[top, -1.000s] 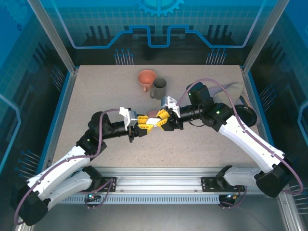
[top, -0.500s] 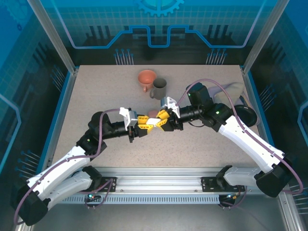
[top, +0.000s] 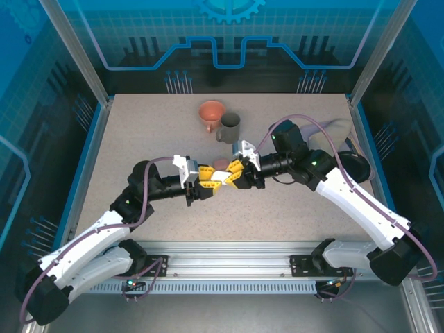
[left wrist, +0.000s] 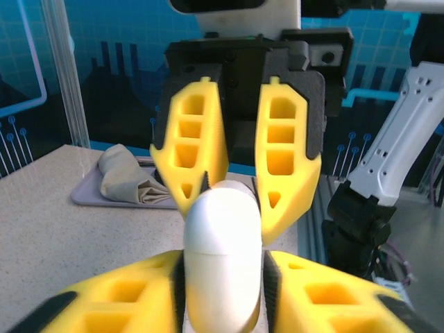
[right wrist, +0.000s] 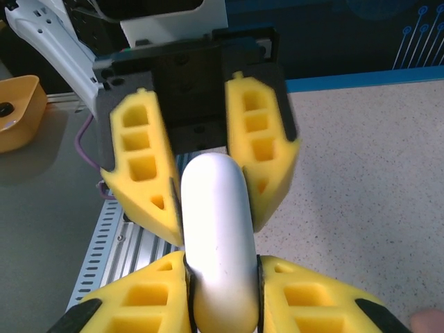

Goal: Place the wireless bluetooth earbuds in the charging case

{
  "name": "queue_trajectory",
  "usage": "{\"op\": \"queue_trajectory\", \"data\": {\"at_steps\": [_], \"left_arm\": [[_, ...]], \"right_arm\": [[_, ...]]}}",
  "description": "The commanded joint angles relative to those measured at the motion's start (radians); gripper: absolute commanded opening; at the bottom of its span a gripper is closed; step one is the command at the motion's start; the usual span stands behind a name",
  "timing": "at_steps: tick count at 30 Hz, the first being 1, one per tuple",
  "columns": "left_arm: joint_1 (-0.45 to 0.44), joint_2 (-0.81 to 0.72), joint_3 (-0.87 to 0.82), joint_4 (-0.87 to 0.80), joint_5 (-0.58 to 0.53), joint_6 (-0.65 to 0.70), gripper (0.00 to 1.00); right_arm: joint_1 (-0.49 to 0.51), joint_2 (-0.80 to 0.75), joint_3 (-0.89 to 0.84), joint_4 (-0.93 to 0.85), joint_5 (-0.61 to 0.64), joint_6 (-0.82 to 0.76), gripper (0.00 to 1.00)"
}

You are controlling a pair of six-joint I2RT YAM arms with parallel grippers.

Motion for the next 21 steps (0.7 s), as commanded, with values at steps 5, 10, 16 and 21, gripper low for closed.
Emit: {"op": "queue_trajectory", "data": {"at_steps": [5, 10, 16, 21], "left_arm": [[-0.001, -0.04, 0.009, -0.025, -0.065, 0.015, 0.62], [0.0, -0.089, -0.007, -0.066, -0.137, 0.013, 0.74], [-0.001, -0.161, -0.018, -0.11, -0.28, 0.015, 0.87], [-0.001, -0.192, -0.021, -0.144, -0.373, 0.006, 0.95]], "right_arm": [[-0.067, -0.056, -0.038, -0.052, 0.054, 0.045, 0.22], [-0.108, -0.05, -0.065, -0.088, 0.135, 0.099, 0.22], [-0.149, 0.001, -0.101, -0.093, 0.196, 0.196, 0.22], [-0.166, 0.074, -0.126, -0.087, 0.233, 0.281, 0.22]]}}
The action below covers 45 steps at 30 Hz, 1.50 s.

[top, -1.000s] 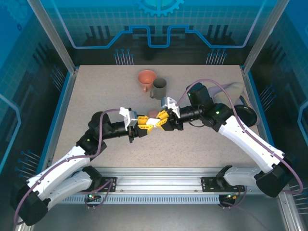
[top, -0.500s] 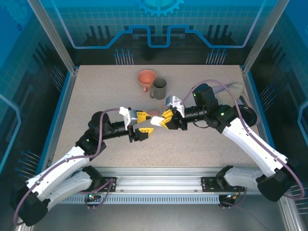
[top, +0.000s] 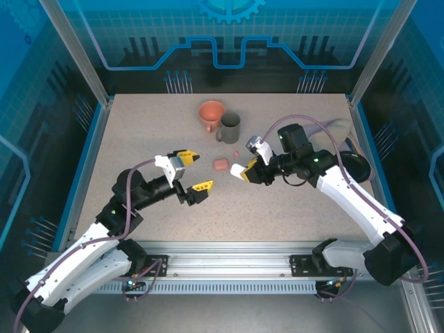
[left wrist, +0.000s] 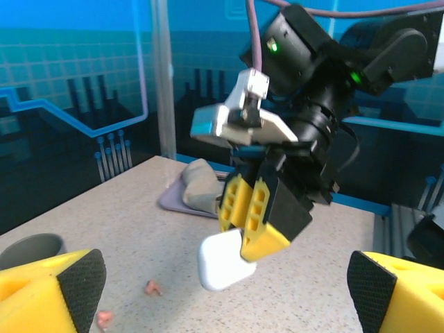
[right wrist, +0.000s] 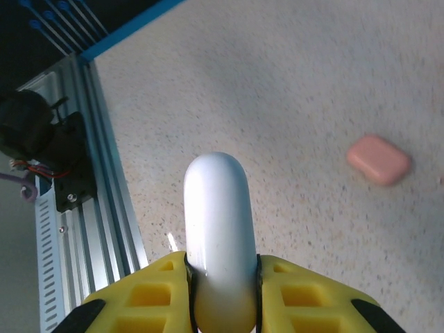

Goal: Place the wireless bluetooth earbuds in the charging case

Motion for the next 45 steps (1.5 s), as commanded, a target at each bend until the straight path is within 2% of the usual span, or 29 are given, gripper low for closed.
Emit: {"op": "queue_trajectory", "data": {"at_steps": [1, 14, 22, 32, 40, 45], "left_arm": [[0.0, -0.017, -0.014, -0.042, -0.096, -0.001, 0.95], [0.0, -0.017, 0.0, -0.061, -0.12, -0.011, 0.99], [-0.002, -0.024, 0.008, -0.064, -0.15, -0.042, 0.99], [0.0, -0.016, 0.027, -0.103, -0.203, -0.099, 0.99], [-0.001, -0.016, 0.025, -0.112, -0.206, -0.1, 0.99], [0.0, -0.017, 0.022, -0.116, -0.202, -0.105, 0.99]], "right_arm": [[-0.019, 0.053, -0.02, -0.018, 0.035, 0.091, 0.22], [-0.051, 0.273, -0.053, -0.02, 0.124, 0.264, 0.2], [-0.075, 0.394, -0.041, -0.071, 0.125, 0.259, 0.2], [-0.101, 0.471, -0.054, -0.041, 0.125, 0.268, 0.22], [-0.118, 0.491, -0.059, -0.027, 0.145, 0.272, 0.31], [-0.128, 0.486, -0.062, -0.025, 0.157, 0.265, 0.42]]}}
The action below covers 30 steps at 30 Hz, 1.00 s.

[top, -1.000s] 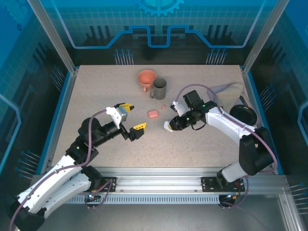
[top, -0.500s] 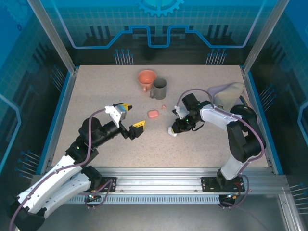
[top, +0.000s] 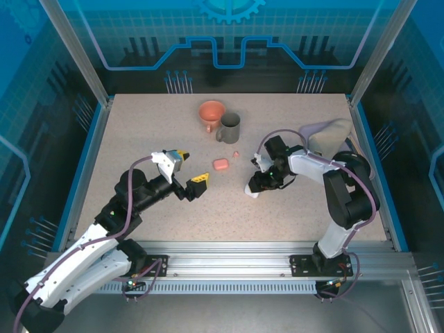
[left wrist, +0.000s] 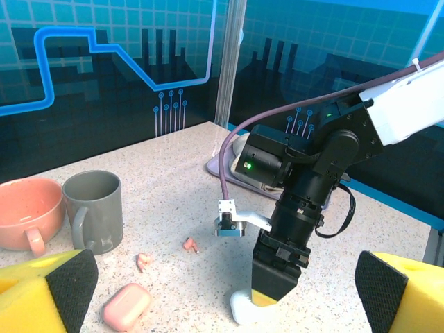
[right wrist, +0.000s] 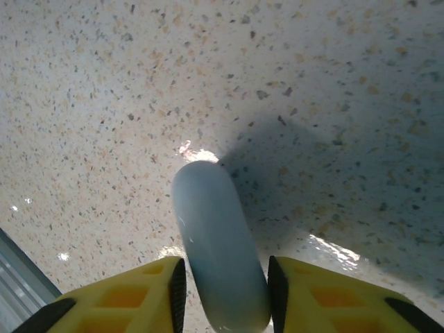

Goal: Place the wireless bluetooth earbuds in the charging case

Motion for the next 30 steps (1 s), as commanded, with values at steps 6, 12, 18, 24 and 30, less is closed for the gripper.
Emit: {"op": "queue_trajectory", "data": {"at_steps": [6, 12, 18, 24, 30], "left_arm": [[0.0, -0.008, 0.022, -0.012, -0.032, -0.023, 0.99], [-0.001, -0.011, 0.024, -0.027, -0.072, -0.028, 0.99], [0.0, -0.015, 0.025, -0.08, -0.211, -0.068, 0.99], [0.002, -0.004, 0.064, -0.192, -0.369, -0.133, 0.99], [0.009, 0.026, 0.099, -0.295, -0.428, -0.187, 0.99]], "right_arm": [[-0.028, -0.01, -0.009, -0.007, 0.031, -0.001, 0.49], [-0.03, -0.074, 0.001, -0.016, 0.079, -0.01, 0.53], [-0.026, -0.179, 0.017, -0.004, 0.107, -0.1, 0.6], [0.002, -0.231, 0.076, 0.011, 0.073, -0.234, 0.73], [0.087, -0.207, 0.144, 0.071, 0.076, -0.428, 0.94]]}}
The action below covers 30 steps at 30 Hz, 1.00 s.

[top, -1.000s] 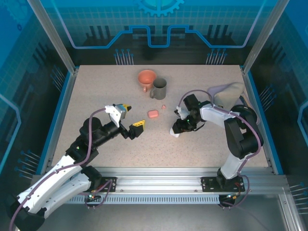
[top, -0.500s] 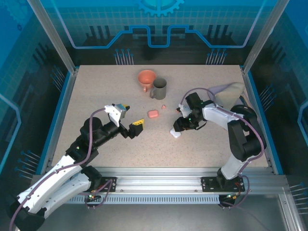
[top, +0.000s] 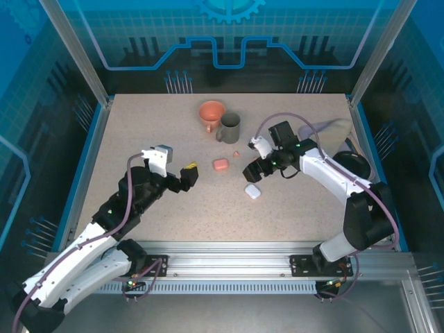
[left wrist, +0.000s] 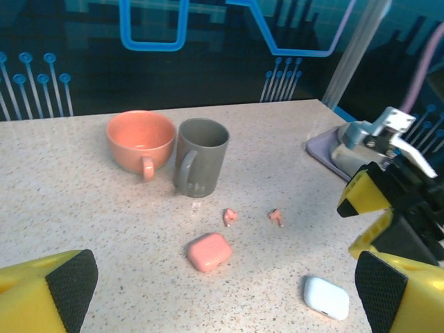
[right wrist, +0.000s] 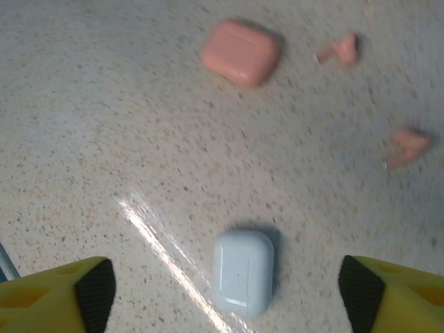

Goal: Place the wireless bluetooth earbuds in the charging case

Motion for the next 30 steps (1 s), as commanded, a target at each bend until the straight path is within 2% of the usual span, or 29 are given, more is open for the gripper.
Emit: {"op": "queue_trajectory", "data": {"at_steps": [1, 4, 10, 17, 24, 30], "left_arm": [[0.012, 0.017, 0.047, -0.089, -0.074, -0.06, 0.99], [0.027, 0.031, 0.057, -0.112, -0.066, -0.086, 0.99], [0.059, 0.029, 0.065, -0.146, -0.055, -0.109, 0.99], [0.083, 0.0, 0.044, -0.167, -0.037, -0.122, 0.99], [0.094, -0.007, 0.042, -0.177, -0.004, -0.095, 0.99], [0.101, 0.008, 0.042, -0.169, 0.024, -0.069, 0.99]], "right_arm": [[0.053, 0.022, 0.058, 0.057, 0.002, -0.174, 0.97], [0.077, 0.099, 0.132, 0.065, 0.025, -0.265, 1.0], [0.152, 0.315, 0.353, -0.048, 0.129, -0.521, 1.0], [0.16, 0.514, 0.556, -0.161, 0.097, -0.767, 1.0], [0.156, 0.676, 0.724, -0.27, 0.088, -0.876, 1.0], [0.165, 0.778, 0.834, -0.343, 0.132, -0.883, 0.99]]}}
